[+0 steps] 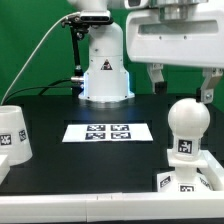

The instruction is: Assemble lamp

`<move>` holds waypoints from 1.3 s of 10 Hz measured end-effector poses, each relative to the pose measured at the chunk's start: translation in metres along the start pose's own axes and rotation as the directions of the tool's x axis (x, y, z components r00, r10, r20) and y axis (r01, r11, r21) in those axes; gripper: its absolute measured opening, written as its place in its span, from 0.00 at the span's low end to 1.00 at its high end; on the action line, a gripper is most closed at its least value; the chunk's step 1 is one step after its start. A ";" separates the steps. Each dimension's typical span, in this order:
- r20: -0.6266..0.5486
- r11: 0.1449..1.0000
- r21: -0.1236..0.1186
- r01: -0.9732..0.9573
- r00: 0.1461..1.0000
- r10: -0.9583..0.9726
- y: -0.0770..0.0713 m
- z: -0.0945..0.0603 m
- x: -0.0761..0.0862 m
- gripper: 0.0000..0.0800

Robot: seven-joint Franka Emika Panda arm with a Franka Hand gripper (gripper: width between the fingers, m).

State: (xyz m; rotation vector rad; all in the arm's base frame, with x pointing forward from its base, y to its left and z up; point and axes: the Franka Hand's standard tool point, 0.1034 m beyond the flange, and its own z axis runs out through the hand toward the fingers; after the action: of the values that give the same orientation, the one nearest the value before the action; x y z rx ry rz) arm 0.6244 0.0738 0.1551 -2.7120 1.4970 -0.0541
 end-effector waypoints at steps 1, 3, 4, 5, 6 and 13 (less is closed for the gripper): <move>0.000 1.000 0.000 0.000 1.000 0.000 0.000 0.000 0.000 0.87; 0.000 1.000 -0.001 0.000 1.000 0.000 0.000 0.001 0.000 0.87; 0.000 1.000 -0.001 0.003 1.000 -0.003 0.000 0.000 0.000 0.87; 0.002 0.997 0.002 0.073 0.997 -0.073 0.006 -0.007 0.005 0.87; 0.004 0.993 0.012 0.116 0.993 -0.116 0.020 -0.020 0.012 0.87; 0.011 0.983 0.029 0.183 0.983 -0.183 0.064 -0.045 0.033 0.87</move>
Offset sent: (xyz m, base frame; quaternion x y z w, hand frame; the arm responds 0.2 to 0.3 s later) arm 0.0000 0.0000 0.0000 0.0000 0.0000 0.0000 1.0000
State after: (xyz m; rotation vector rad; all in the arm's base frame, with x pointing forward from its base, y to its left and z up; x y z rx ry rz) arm 0.5855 0.0106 0.1973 -2.8126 1.2298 -0.0620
